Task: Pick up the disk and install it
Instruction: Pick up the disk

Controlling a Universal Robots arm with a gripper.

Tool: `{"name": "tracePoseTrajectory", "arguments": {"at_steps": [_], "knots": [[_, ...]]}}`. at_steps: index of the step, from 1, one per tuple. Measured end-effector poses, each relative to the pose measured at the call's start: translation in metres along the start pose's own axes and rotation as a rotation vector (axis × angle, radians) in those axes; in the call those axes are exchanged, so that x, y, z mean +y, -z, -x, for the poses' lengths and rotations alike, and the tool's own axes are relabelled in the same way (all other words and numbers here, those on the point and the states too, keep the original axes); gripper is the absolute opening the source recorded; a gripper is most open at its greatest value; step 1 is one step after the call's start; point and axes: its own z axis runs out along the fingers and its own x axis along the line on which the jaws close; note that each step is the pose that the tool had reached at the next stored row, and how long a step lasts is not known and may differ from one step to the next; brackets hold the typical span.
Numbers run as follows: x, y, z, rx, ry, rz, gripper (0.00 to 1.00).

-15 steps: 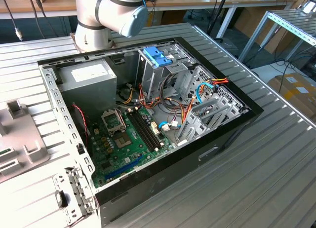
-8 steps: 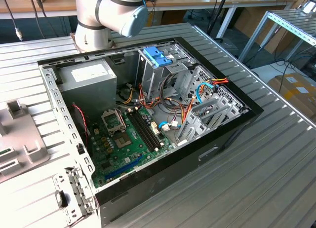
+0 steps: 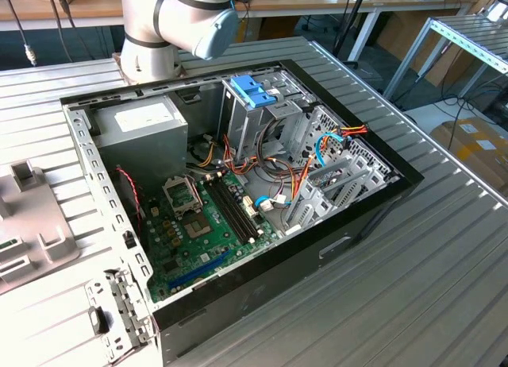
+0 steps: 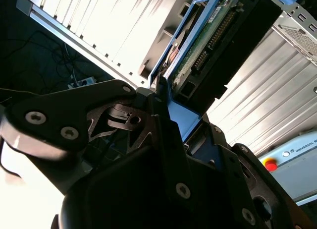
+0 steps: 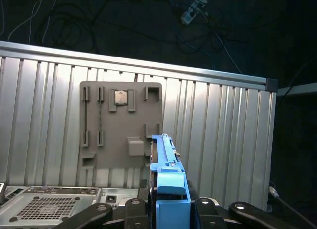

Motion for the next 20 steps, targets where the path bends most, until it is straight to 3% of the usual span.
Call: {"name": "tracePoseTrajectory", "arguments": {"at_steps": [20], "knots": [[-0.0133,0.0007,-0.0013,0.0,0.0,0.0,0.37]]}}
